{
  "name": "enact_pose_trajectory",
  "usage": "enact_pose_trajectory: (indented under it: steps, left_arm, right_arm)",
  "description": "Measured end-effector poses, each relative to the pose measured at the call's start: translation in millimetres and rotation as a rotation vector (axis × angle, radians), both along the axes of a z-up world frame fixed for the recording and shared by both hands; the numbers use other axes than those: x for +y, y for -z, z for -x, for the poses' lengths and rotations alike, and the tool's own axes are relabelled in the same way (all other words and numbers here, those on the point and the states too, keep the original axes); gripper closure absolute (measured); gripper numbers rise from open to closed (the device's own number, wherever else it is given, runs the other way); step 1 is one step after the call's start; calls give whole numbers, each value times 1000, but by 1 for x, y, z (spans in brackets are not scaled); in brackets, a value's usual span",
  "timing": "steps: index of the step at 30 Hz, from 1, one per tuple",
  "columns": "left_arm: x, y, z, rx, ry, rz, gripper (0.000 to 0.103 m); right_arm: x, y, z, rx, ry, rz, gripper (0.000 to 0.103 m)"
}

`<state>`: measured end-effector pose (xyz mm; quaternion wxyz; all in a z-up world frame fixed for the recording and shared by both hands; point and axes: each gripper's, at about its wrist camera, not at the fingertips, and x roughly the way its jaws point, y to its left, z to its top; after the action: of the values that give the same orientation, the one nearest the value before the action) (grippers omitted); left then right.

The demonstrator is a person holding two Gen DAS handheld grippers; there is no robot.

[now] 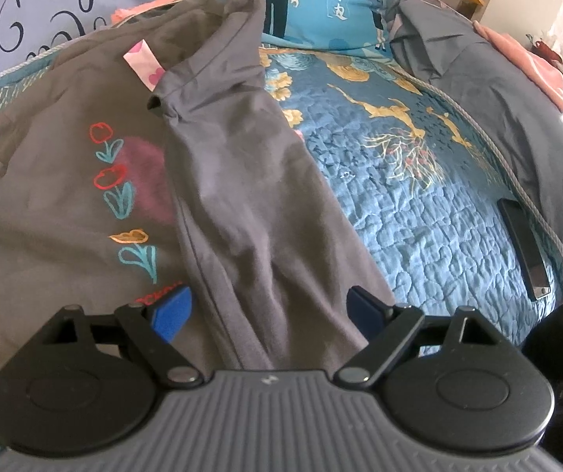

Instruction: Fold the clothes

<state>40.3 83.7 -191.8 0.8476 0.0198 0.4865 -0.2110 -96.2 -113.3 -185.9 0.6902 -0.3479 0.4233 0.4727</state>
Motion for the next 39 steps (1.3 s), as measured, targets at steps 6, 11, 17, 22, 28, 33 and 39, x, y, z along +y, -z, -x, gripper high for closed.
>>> enact_pose_trajectory:
  steps: [6,11,17,22,28,33,39]
  left_arm:
    - [-2,0,1,5,5,1,13]
    - [-3,1,2,7,10,-9,13]
    - [-1,1,2,10,5,-5,13]
    - [-1,3,3,17,5,-3,13]
    - [-4,0,6,14,13,0,13]
    - [-3,-3,7,9,12,10,12]
    - [-3,-4,9,6,14,12,12]
  right_arm:
    - [6,16,-2,-56,-125,57,74]
    - [14,29,-7,-31,-176,74,89]
    - [6,34,-22,74,-69,61,99]
    - [-1,27,-21,115,-16,17,99]
    - [-5,16,-21,160,30,-34,99]
    - [-7,10,-20,185,40,-44,99]
    - [-7,5,-12,210,35,-47,102]
